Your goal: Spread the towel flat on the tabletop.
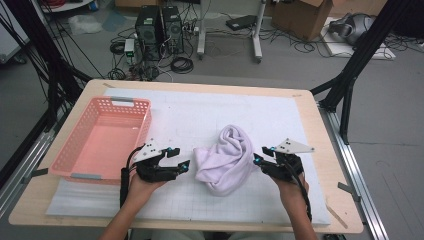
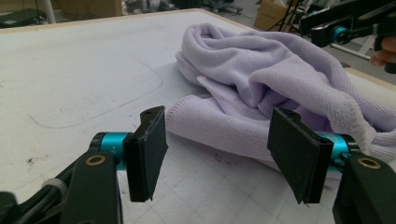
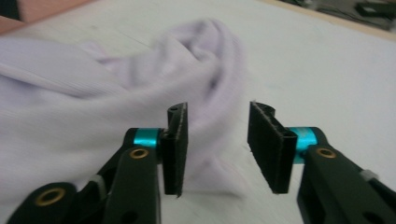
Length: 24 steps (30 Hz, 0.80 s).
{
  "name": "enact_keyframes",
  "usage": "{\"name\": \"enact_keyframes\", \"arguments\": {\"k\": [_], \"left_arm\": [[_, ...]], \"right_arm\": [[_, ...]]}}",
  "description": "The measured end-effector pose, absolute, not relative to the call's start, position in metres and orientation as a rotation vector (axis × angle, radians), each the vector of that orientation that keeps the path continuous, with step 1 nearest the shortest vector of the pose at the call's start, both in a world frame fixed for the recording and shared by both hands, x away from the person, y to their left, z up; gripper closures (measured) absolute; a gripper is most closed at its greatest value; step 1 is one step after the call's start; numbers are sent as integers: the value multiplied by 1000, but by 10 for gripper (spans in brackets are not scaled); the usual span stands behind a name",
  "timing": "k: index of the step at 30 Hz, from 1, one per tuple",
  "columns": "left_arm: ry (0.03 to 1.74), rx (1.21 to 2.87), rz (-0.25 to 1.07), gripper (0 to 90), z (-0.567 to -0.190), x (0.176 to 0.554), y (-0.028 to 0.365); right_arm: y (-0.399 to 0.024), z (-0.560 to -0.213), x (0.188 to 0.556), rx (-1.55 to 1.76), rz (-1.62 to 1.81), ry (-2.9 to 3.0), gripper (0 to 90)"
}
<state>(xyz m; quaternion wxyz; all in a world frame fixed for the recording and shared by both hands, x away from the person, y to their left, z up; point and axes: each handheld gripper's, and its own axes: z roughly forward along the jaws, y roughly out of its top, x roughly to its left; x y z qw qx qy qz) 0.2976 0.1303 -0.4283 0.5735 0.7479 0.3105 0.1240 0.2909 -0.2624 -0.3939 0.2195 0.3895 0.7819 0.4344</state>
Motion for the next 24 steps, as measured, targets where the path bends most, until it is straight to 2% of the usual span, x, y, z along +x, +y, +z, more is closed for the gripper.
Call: {"name": "enact_keyframes", "arguments": {"k": [6, 11, 13, 14, 15, 16, 24], "left_arm": [[731, 1756, 296, 375, -428, 298, 131], [739, 1749, 298, 375, -429, 298, 132], [738, 1749, 302, 374, -429, 298, 132], [739, 1748, 302, 374, -429, 299, 132], [744, 1745, 301, 374, -429, 299, 132], [747, 1744, 301, 374, -429, 299, 132], [752, 1740, 300, 375, -429, 298, 132]], "right_arm": [[-224, -387, 295, 836, 1373, 2338, 444], [-197, -394, 304, 697, 1296, 2490, 448], [-190, -397, 310, 661, 1252, 2537, 514], [-187, -398, 313, 639, 1227, 2572, 612], [-185, -399, 316, 618, 1227, 2621, 761], [-185, -400, 319, 597, 1230, 2644, 790], [-223, -370, 349, 962, 1313, 2233, 810]]}}
